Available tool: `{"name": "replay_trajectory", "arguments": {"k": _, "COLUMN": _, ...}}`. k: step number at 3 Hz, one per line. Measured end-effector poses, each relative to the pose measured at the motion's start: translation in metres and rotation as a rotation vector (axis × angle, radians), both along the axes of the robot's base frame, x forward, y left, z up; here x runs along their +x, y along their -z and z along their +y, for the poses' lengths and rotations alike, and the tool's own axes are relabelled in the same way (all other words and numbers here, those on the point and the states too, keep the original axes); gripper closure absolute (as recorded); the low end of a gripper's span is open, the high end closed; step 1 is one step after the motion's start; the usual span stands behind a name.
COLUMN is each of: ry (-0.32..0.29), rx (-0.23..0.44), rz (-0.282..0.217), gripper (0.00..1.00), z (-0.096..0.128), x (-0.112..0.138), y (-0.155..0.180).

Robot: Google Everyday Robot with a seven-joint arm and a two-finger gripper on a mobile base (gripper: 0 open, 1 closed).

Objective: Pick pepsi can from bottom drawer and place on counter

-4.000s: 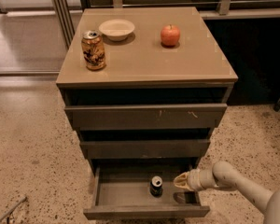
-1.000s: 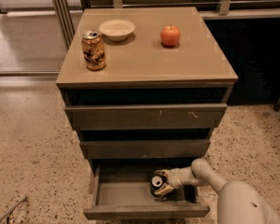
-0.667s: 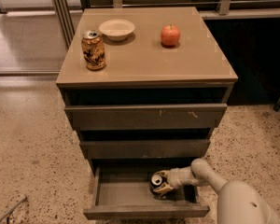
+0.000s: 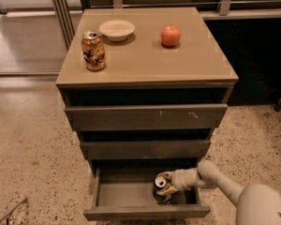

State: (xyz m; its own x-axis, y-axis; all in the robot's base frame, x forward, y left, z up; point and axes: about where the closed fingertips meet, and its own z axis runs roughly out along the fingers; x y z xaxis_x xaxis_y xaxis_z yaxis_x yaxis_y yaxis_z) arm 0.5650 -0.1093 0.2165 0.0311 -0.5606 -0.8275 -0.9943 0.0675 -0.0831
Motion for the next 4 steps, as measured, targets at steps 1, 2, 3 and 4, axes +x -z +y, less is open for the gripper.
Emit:
{"name": "replay_trajectory", "arguments": {"k": 1, "ry": 0.041, "rx": -0.020, "rz": -0.026, "gripper": 1.00, "z": -0.018, "x": -0.009, "y": -0.062}}
{"name": "replay_trajectory", "arguments": {"k": 2, "ry": 0.091, "rx": -0.048, "rz": -0.005, "gripper": 1.00, "z": -0.027, "x": -0.021, "y": -0.137}}
{"name": "replay_trajectory", "arguments": {"k": 3, "ry": 0.104, "rx": -0.075, "rz": 0.078, "gripper": 1.00, "z": -0.011, "x": -0.046, "y": -0.207}}
{"name": "replay_trajectory", "arguments": {"k": 4, "ry": 0.112, "rx": -0.112, "rz": 0.063, "gripper": 1.00, "z": -0.015, "x": -0.043, "y": -0.239}}
